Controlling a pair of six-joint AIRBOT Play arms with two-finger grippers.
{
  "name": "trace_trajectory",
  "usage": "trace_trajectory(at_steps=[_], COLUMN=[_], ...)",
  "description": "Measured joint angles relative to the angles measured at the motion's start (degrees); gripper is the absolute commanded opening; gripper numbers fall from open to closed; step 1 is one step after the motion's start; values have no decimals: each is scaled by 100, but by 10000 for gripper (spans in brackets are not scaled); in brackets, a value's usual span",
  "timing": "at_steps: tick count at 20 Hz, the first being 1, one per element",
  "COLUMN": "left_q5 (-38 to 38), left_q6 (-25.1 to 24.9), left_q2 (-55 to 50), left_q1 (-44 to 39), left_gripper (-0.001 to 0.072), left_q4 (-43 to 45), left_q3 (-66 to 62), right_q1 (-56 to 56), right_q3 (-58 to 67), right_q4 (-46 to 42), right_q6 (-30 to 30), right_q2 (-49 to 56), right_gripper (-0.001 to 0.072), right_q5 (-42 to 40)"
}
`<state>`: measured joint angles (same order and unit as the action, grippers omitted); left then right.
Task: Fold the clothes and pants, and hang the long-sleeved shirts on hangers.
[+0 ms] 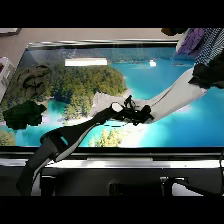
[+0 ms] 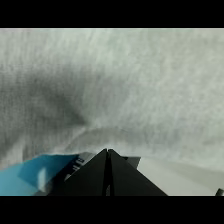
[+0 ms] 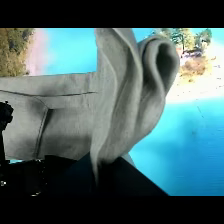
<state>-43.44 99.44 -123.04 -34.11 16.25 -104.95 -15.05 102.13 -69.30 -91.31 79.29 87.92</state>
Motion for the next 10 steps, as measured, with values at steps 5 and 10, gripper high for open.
trace_trajectory(at_steps=[5, 10], left_q5=[-1626, -3309], left_q6=[264, 339], left_q2=[1279, 2839], left_q1=[1156, 2739], left_gripper=[14, 17], left_q4=[2118, 4092], left_q3=[-22, -24], right_q1=[599, 2129], right_q3=[0, 0], right_q4=[334, -179], right_q6=[-308, -1235], right_q2=[48, 452], right_gripper=[31, 31], right_q5=[-238, -855])
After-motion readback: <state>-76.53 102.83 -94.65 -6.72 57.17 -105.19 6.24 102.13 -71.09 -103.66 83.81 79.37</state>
